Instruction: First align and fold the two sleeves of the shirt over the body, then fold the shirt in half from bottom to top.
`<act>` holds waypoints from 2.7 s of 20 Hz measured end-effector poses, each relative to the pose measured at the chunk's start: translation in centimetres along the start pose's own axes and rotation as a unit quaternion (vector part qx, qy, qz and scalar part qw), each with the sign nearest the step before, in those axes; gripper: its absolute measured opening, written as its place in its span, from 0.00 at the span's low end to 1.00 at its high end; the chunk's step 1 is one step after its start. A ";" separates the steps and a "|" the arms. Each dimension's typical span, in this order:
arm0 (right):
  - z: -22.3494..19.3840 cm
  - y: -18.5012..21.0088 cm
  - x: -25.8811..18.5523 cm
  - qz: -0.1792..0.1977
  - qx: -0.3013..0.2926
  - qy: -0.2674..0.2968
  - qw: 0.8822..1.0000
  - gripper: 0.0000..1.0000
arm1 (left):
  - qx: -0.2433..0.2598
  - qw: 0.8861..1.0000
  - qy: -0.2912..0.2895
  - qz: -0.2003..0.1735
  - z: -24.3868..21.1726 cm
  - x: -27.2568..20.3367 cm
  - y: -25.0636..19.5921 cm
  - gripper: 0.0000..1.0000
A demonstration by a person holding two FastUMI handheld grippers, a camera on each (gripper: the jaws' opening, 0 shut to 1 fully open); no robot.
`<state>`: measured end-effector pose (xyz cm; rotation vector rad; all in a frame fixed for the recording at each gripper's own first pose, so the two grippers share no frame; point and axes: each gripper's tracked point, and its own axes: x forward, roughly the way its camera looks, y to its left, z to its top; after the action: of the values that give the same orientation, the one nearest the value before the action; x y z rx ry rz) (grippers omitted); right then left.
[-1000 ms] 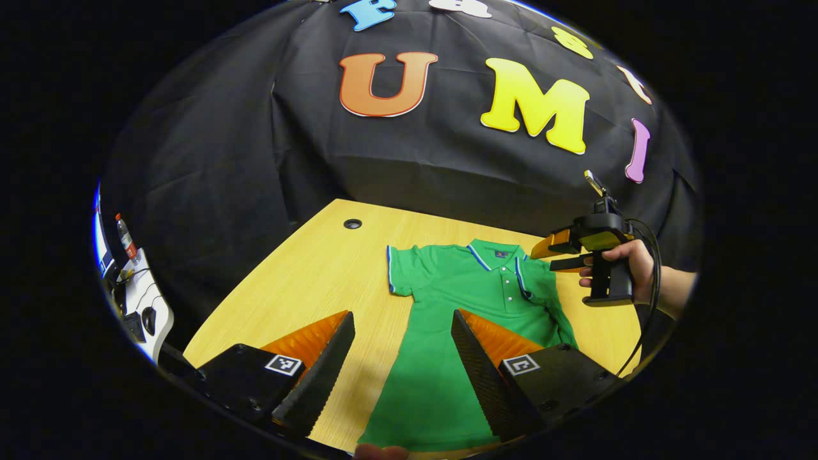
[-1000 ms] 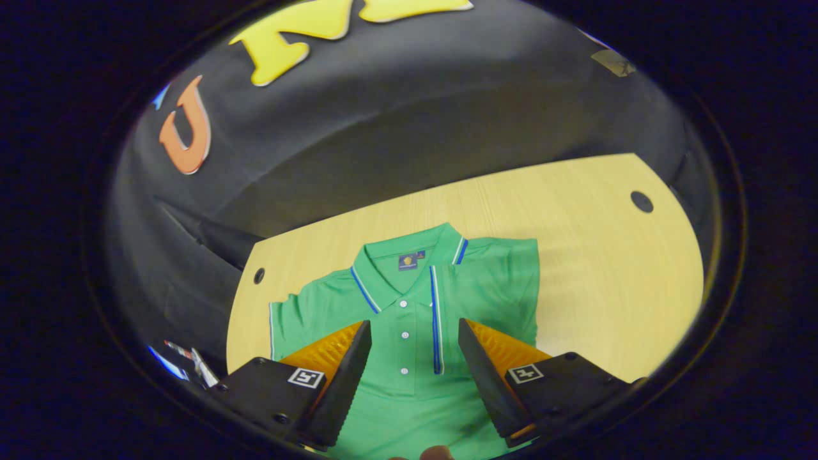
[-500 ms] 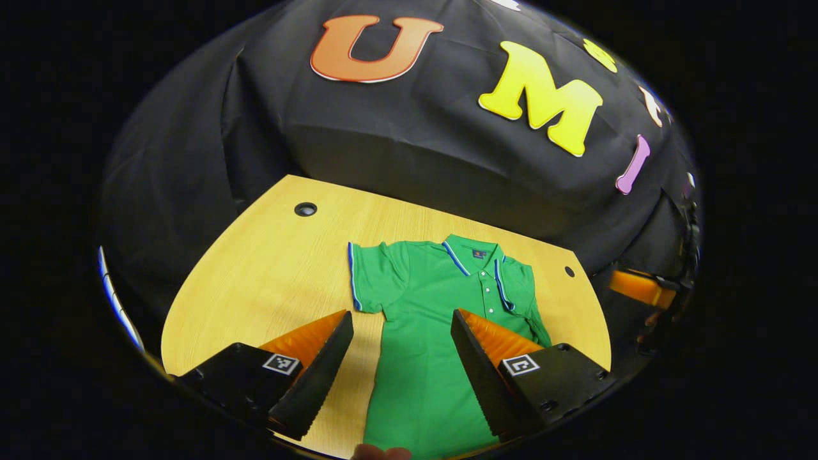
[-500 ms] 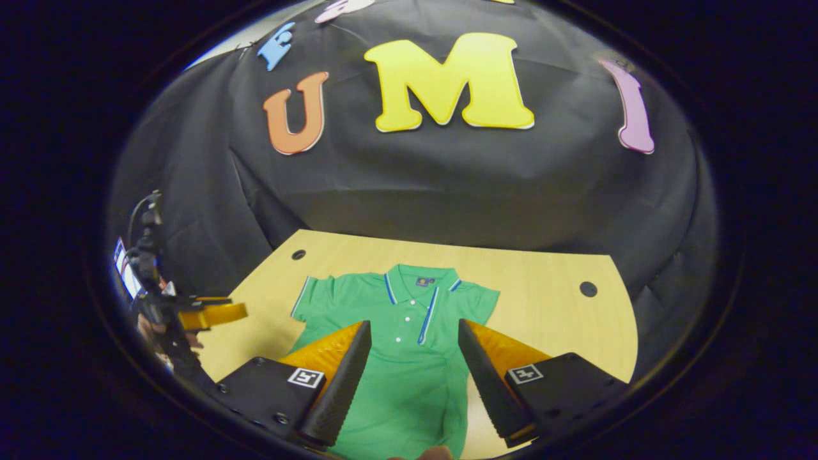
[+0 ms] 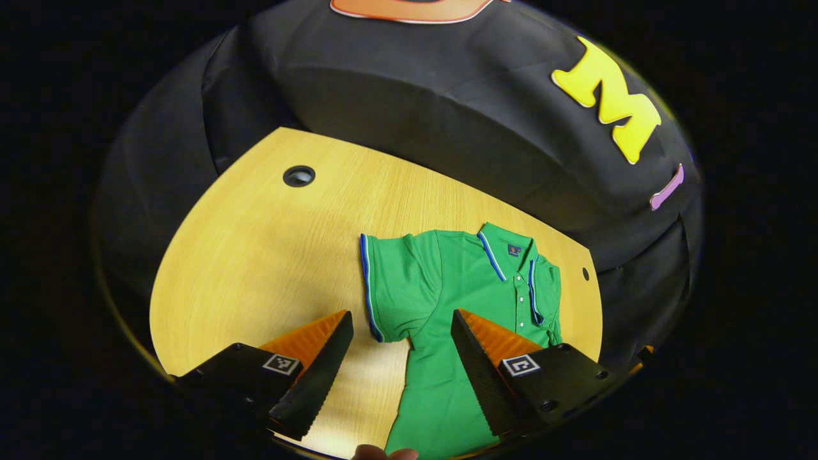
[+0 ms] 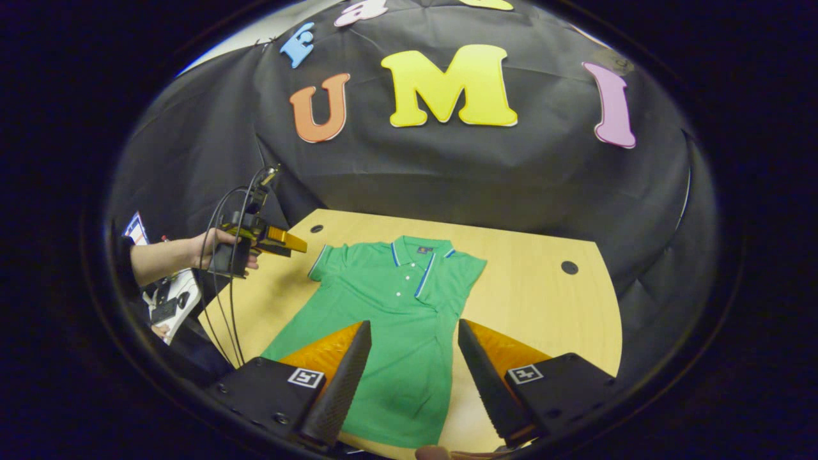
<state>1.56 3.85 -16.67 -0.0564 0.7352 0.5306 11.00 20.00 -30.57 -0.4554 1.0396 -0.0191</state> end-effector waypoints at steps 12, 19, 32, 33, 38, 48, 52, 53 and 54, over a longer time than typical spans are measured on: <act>-3.1 -4.2 -1.9 -0.053 0.060 0.019 0.997 0.88 | -0.030 0.991 0.130 0.003 -0.5 7.2 3.0 1.00; -3.3 -4.6 -1.7 -0.058 0.069 0.019 0.996 0.82 | -0.008 0.989 0.145 0.013 -0.5 8.6 1.8 0.87; -4.7 -6.0 -2.0 -0.060 0.118 0.019 0.991 0.89 | -0.026 0.992 0.118 0.037 0.6 7.5 1.2 0.04; -4.6 -5.9 -2.0 -0.058 0.118 0.018 0.991 0.89 | -0.020 0.993 0.113 0.038 0.9 7.0 1.0 0.04; -4.4 -5.3 -2.4 -0.044 0.118 0.009 0.992 0.89 | -0.004 0.995 0.091 0.033 2.8 4.6 -2.1 0.04; -6.3 -7.5 -6.0 -0.062 0.149 -0.007 0.987 0.89 | 0.055 0.989 0.121 0.061 0.9 7.3 -10.3 0.04; -7.9 -8.7 -7.7 -0.082 0.168 0.000 0.982 0.89 | 0.067 0.986 0.144 0.053 -1.6 10.8 -13.2 0.04; -8.1 -8.9 -8.1 -0.086 0.173 0.000 0.981 0.89 | 0.071 0.986 0.145 0.052 -1.9 11.4 -13.8 0.04; -8.5 -9.2 -8.4 -0.091 0.175 0.002 0.980 0.89 | 0.073 0.985 0.145 0.051 -2.2 12.0 -14.4 0.04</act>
<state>-4.46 -9.76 -18.76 0.2021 0.8097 0.2206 18.17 3.44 -36.00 -0.2689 1.3371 -0.0724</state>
